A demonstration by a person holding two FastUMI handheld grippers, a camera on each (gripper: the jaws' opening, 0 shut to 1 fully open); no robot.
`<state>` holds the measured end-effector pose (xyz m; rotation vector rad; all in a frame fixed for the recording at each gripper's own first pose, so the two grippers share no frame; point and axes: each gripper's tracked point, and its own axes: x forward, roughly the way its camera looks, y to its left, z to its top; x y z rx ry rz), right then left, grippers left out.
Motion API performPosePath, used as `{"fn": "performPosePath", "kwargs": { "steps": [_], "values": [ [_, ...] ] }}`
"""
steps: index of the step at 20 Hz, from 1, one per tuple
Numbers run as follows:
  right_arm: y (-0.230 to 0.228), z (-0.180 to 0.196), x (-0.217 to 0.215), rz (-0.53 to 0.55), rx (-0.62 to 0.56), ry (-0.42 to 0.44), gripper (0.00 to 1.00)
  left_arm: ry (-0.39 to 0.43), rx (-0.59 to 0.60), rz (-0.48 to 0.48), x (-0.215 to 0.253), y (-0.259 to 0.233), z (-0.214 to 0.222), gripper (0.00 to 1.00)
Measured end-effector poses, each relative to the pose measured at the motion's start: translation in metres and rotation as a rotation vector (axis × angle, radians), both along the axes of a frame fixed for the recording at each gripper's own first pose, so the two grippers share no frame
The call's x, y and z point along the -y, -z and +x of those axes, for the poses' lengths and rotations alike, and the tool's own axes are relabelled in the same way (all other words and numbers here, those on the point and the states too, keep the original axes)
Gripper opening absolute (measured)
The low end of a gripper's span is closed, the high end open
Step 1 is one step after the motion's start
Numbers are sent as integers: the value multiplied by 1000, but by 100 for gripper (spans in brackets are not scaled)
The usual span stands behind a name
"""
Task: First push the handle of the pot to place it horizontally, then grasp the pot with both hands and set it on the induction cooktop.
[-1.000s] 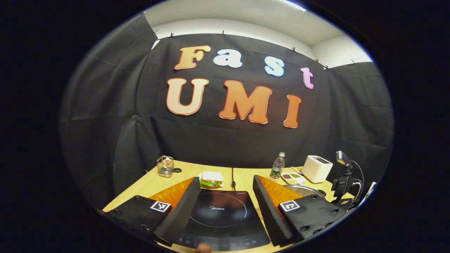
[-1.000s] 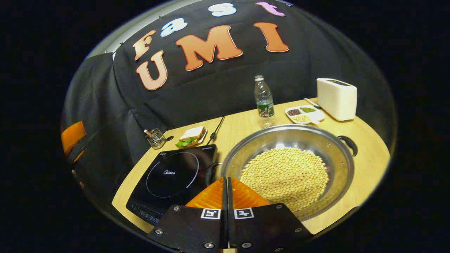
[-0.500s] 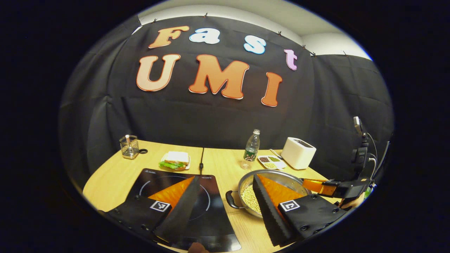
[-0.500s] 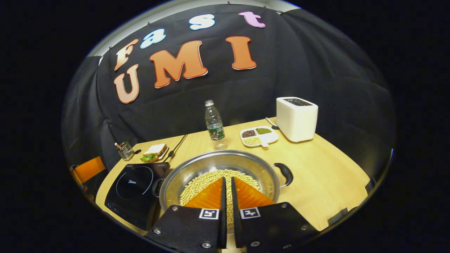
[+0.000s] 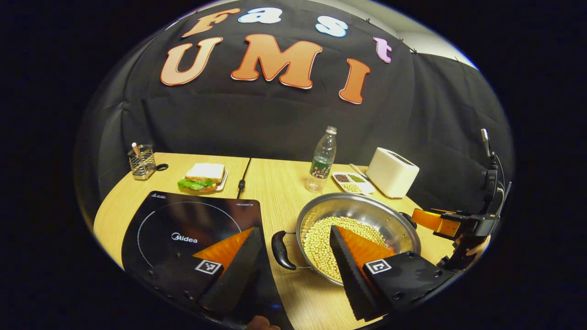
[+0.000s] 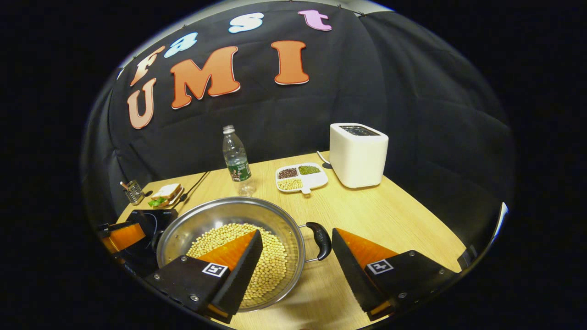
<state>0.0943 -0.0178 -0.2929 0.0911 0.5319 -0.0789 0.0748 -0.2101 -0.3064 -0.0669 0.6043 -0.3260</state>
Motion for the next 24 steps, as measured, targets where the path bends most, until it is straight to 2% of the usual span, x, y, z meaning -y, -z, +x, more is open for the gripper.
{"fn": "performPosePath", "kwargs": {
  "steps": [4, 8, 10, 12, 14, 15, 16, 17, 18, 19, 21, 24],
  "values": [
    [37, 18, 17, -43, -103, 22, 95, -2, -59, 20, 4, 24, 7, 98],
    [61, 22, 13, 5, -180, -6, 93, -7, -103, 31, 9, 40, 9, 98],
    [64, 24, 13, -8, -172, -38, 66, -13, -135, 14, 15, 51, 12, 98],
    [61, 23, 13, 0, -172, -51, 62, -20, -184, 19, 16, 63, 10, 98],
    [61, 23, 15, -6, -168, -53, 60, 0, -177, 41, 24, 68, 17, 97],
    [60, 23, 16, -11, -164, -52, 60, 3, -171, 71, 23, 71, 19, 98],
    [60, 23, 19, -8, -162, -48, 60, -6, -174, 157, 10, 78, 23, 98],
    [54, 18, 20, 1, -161, -33, 60, 8, -150, 126, 11, 62, 24, 82],
    [59, 23, 19, 22, -162, -24, 58, 10, -162, 134, 18, 78, 29, 66],
    [59, 23, 18, 25, -162, -14, 58, -3, -163, 136, 16, 79, 29, 59],
    [57, 23, 17, 38, -162, 11, 53, -17, -165, 129, 17, 75, 30, 53],
    [46, 20, 12, 55, -154, 24, 51, -28, -171, 130, 9, 69, 27, 53]
  ]
}}
